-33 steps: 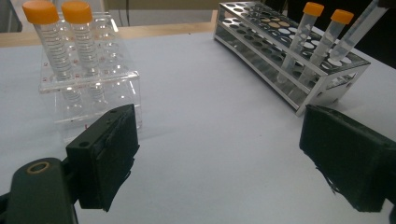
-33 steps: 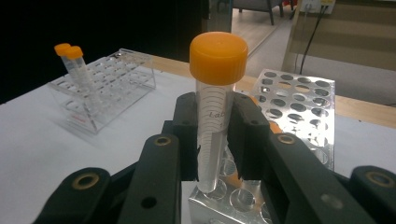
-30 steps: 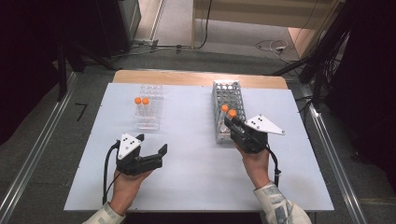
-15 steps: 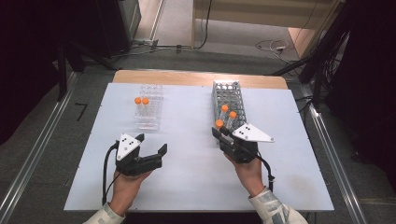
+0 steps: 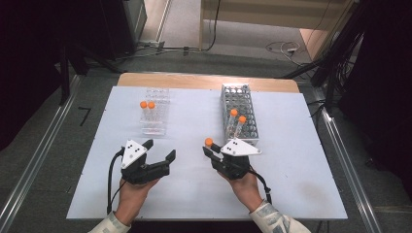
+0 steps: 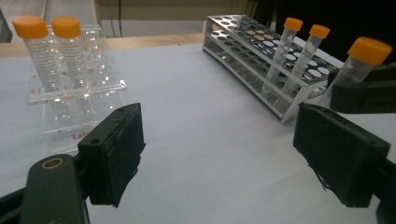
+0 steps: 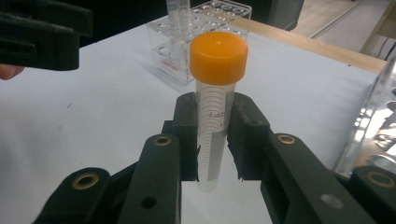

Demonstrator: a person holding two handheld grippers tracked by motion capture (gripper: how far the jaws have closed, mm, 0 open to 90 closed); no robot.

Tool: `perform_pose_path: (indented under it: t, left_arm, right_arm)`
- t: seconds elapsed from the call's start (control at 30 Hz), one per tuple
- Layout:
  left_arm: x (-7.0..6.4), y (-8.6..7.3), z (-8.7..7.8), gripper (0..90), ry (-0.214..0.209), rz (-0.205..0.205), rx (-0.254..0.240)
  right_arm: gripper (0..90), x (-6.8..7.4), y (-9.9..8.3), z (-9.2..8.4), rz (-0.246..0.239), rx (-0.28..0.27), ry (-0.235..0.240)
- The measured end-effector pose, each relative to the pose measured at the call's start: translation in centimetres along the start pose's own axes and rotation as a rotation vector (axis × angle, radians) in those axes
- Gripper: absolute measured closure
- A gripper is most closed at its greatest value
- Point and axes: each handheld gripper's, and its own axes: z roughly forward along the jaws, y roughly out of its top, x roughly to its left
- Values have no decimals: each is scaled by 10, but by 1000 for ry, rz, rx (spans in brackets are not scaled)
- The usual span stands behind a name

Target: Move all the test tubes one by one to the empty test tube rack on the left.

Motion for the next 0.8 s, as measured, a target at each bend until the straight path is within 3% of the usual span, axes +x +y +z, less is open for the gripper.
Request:
perform_pose_path:
  t: [0.3, 0.57, 0.8]
  left_arm:
    - [-11, 5, 1, 208, -82, -3, -1]
    - [-30, 10, 6, 295, -166, 59, 6]
    - [-37, 12, 11, 398, -180, 79, 15]
  right_arm:
    - [720, 16, -2, 11, -26, 22, 45]
    - [720, 29, -3, 19, -39, 41, 78]
    - [720, 33, -3, 21, -46, 42, 94]
